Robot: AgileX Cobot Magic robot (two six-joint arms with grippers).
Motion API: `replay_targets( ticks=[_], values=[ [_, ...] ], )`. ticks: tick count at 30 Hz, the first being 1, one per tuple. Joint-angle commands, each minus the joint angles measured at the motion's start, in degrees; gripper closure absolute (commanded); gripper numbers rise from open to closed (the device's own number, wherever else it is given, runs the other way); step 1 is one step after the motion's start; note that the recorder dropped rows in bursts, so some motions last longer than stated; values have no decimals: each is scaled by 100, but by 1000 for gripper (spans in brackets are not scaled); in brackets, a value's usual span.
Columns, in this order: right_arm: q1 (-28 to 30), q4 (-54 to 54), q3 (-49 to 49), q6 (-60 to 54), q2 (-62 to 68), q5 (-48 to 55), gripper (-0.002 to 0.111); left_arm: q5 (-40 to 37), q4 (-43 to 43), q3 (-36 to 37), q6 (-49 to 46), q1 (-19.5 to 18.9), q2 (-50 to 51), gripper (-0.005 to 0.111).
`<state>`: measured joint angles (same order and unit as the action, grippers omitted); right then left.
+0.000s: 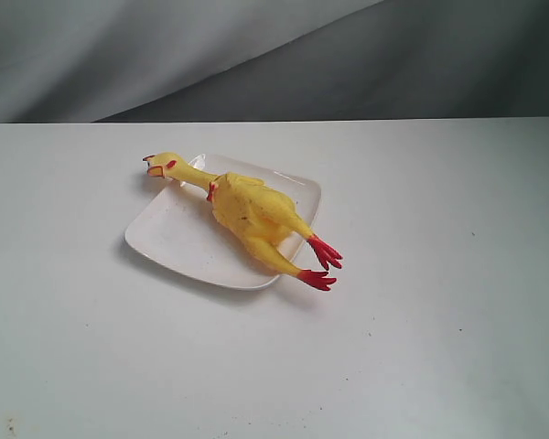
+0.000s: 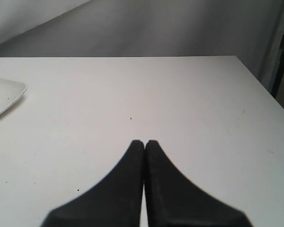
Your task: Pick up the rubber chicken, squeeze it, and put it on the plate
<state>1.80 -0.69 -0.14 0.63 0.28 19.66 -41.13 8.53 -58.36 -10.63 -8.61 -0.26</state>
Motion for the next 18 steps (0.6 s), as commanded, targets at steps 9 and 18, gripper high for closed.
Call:
replay_targets(
  ticks=[9,18],
  values=[
    [40,31,14,3,-28,-6,108,3089,322,3749,-10,-6,26,107],
    [40,31,14,-10,-28,-6,108,3426,322,4905,223,-6,26,107]
  ],
)
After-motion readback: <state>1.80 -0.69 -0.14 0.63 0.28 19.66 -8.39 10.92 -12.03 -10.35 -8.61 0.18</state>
